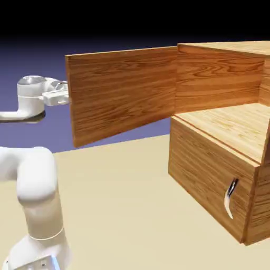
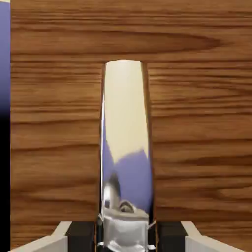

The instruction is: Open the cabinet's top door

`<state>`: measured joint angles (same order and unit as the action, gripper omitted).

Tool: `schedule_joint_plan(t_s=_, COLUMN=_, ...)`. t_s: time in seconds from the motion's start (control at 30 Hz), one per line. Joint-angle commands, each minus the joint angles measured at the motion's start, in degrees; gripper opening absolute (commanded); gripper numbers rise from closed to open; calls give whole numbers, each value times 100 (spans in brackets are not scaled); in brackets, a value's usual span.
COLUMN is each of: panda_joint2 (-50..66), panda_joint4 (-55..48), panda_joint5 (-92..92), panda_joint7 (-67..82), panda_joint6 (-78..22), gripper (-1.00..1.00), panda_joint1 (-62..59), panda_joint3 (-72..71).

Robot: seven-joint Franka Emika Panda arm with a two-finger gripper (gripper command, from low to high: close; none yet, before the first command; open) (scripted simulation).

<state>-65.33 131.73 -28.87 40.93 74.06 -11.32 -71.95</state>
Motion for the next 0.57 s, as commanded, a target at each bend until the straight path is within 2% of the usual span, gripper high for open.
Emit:
schedule_joint_plan(t_s=0.0, panda_joint2=5, panda_joint4=-207, panda_joint5=60, panda_joint7=22, panda_joint6=-143, gripper=-100, panda_joint1=-179, panda_joint3=-118)
schedule_joint_plan(t_s=0.53, panda_joint2=-384, panda_joint4=-3530, panda_joint5=618, panda_joint7=642, panda_joint6=-2320, gripper=-100, panda_joint1=-2906, panda_joint3=-1362)
